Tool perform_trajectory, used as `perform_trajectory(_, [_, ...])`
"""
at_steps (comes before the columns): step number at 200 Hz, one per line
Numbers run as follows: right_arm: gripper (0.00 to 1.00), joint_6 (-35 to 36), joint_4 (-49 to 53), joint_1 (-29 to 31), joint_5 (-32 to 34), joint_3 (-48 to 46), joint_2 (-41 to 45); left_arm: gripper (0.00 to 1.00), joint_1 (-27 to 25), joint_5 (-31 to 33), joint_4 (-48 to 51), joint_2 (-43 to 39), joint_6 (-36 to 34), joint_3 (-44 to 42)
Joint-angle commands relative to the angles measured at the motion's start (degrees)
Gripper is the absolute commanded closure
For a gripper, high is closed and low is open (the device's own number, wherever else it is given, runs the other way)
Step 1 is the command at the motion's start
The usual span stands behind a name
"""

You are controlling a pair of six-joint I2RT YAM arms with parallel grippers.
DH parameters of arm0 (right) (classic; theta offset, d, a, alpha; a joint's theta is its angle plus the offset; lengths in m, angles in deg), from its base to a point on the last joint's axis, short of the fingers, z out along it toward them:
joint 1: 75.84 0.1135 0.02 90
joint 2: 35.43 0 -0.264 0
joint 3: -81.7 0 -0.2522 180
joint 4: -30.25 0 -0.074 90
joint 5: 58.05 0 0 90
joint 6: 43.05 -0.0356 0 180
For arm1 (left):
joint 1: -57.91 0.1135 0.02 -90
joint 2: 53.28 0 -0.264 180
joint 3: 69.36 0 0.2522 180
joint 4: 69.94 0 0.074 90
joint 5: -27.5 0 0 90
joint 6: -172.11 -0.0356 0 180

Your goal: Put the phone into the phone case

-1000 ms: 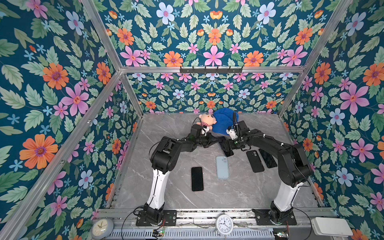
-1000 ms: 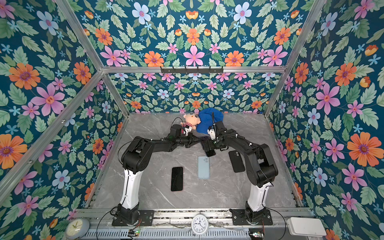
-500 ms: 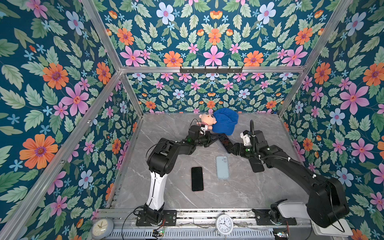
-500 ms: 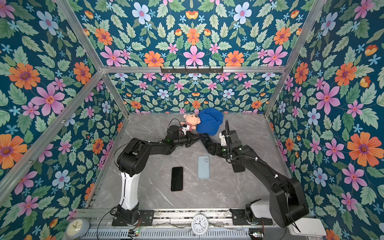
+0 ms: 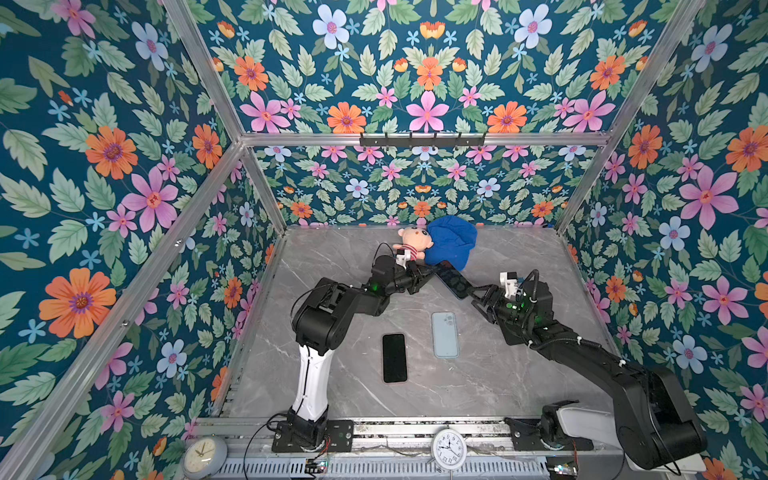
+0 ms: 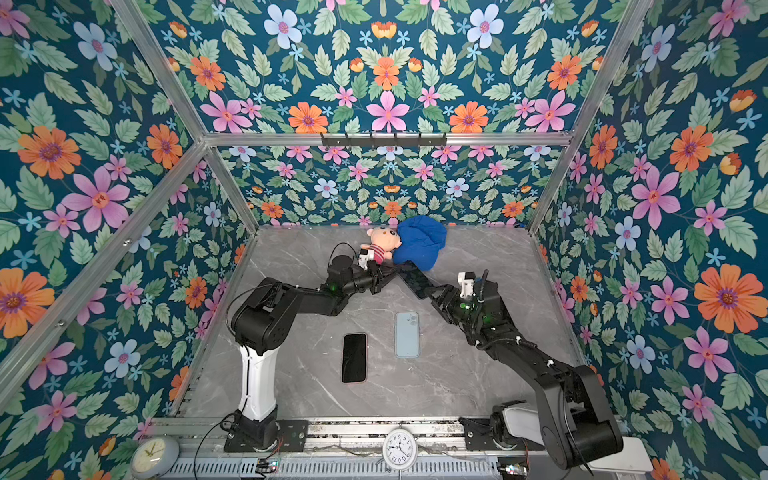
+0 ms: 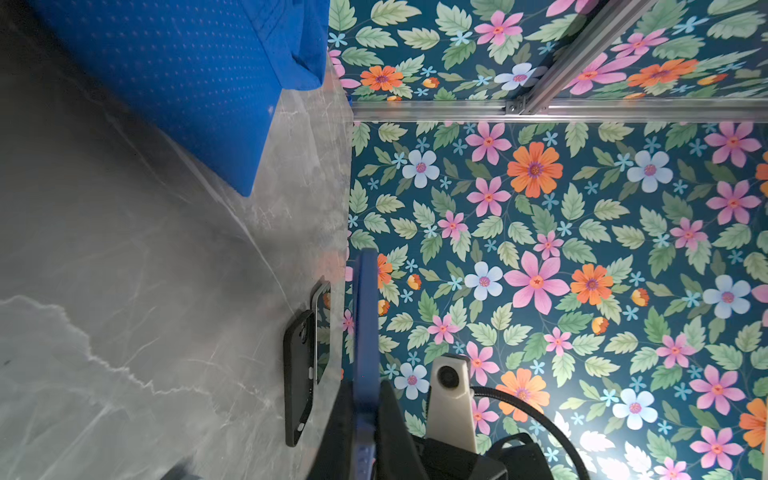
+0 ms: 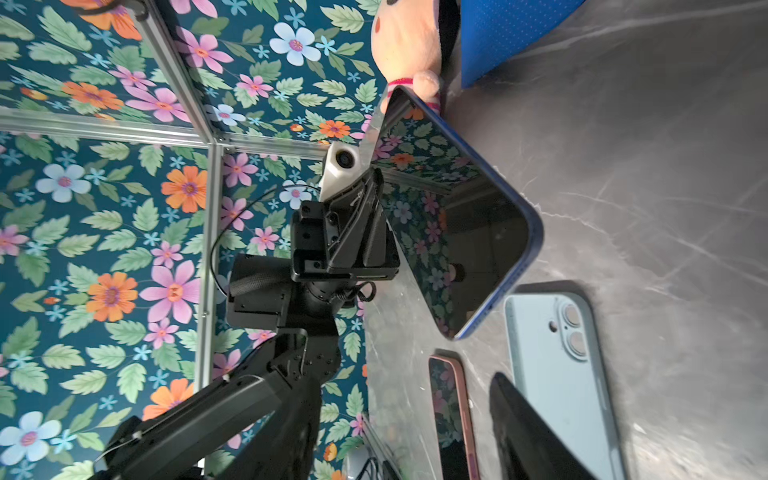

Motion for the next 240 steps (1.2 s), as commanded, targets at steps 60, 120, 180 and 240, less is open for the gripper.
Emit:
perform_trajectory(60, [0.48, -10.5, -22.15, -0.64, -0.58, -2.08, -8.51, 1.0, 0.1, 1.37, -10.86, -0.41, 5.92, -1.13])
perform_trajectory(120, [0.62, -11.86, -28.56, -0.62, -0.74, -0.81, -13.5, 1.0, 0.01, 1.46, -13.35, -0.16, 7.63, -2.17])
perform_trajectory(180, [0.76, -12.01, -29.21, -0.65, 0.03, 0.09, -15.4, 1.0, -0.08, 1.19, -13.9, -0.1, 8.13, -2.21])
perform_trajectory(240, [0.89, -11.25, -27.76, -0.57, 0.48, 0.3, -14.51, 1.0, -0.17, 0.93, -14.03, -0.41, 7.72, -2.72])
